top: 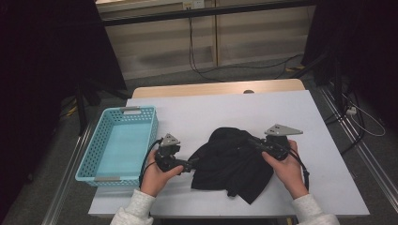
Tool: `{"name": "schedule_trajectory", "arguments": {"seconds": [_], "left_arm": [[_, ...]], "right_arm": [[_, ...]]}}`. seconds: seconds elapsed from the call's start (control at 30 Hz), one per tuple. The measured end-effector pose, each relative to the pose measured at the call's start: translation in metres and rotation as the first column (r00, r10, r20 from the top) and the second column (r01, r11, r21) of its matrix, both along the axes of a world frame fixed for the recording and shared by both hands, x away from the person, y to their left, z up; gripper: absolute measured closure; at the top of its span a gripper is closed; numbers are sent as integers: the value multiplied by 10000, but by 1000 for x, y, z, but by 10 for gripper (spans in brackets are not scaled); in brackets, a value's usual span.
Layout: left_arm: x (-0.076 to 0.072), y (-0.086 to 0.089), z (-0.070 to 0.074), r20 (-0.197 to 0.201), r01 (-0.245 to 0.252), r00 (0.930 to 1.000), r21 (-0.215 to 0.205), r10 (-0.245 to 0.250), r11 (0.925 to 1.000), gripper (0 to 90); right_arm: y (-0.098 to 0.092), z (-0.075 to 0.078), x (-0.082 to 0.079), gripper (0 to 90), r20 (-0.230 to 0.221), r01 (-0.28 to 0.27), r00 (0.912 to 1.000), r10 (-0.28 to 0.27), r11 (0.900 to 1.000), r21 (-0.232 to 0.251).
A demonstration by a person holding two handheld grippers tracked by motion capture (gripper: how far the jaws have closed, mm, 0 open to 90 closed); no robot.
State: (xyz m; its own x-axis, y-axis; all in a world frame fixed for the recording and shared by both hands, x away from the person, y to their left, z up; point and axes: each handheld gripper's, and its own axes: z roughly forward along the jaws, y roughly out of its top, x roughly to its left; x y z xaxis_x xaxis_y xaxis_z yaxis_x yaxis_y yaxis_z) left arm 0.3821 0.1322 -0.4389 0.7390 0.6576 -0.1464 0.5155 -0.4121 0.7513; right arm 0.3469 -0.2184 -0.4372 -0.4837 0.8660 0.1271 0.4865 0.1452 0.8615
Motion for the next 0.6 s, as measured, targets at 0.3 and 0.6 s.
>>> {"name": "schedule_trajectory", "arguments": {"seconds": [0.3,0.6], "left_arm": [[-2,-4,3,127,107,9999,76,-108,9999,81],[-1,-9,-5,-71,257,9996,179,-255,9995,92]], "right_arm": [[3,11,-15,566,637,-409,9970,445,9975,-573],[34,27,-21,409,1119,-1664,9774,1793,9792,-1161]]}}
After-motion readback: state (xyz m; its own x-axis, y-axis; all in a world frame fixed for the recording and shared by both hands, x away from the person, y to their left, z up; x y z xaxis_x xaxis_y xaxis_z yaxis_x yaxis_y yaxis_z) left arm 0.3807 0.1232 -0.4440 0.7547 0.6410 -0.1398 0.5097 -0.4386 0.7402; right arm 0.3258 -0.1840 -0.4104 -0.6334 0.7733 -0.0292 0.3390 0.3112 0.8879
